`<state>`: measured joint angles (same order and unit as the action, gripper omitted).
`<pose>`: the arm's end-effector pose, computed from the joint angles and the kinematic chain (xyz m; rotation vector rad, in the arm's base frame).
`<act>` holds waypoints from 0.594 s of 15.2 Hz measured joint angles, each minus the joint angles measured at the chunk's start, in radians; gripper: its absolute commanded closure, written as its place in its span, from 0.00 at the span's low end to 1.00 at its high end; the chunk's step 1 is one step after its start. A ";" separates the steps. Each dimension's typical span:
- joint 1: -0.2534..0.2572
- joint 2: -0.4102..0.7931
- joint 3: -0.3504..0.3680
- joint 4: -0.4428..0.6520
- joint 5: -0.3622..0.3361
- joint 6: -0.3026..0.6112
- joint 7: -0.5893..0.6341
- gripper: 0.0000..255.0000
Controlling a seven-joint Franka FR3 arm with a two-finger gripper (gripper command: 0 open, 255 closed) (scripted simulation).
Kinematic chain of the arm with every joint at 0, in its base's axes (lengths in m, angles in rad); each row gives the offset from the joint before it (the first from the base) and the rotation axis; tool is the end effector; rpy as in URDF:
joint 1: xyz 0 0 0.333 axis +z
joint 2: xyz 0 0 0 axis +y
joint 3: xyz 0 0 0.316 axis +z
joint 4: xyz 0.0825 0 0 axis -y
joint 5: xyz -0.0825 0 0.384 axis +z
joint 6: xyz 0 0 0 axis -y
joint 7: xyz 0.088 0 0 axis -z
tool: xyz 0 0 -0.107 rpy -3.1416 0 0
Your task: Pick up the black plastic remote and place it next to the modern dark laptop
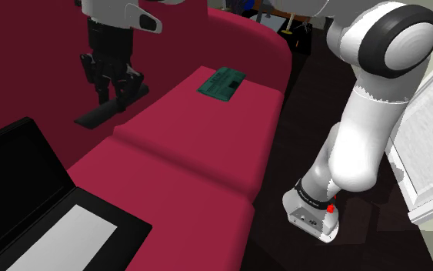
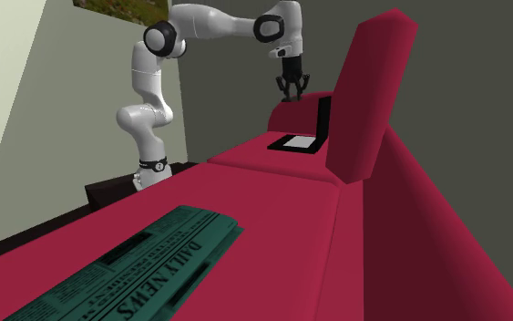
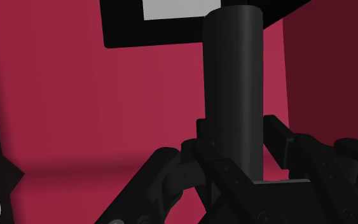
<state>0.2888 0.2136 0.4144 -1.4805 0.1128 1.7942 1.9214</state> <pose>0.4933 0.3969 0.5730 -2.4070 1.7371 0.2379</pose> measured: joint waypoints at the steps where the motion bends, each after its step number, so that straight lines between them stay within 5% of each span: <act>1: 0.001 0.004 0.000 -0.008 -0.001 0.012 -0.001 1.00; 9: -0.002 -0.001 -0.001 -0.123 0.005 0.121 -0.018 1.00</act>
<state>0.2866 0.2127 0.4134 -1.6035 0.1179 1.9151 1.9035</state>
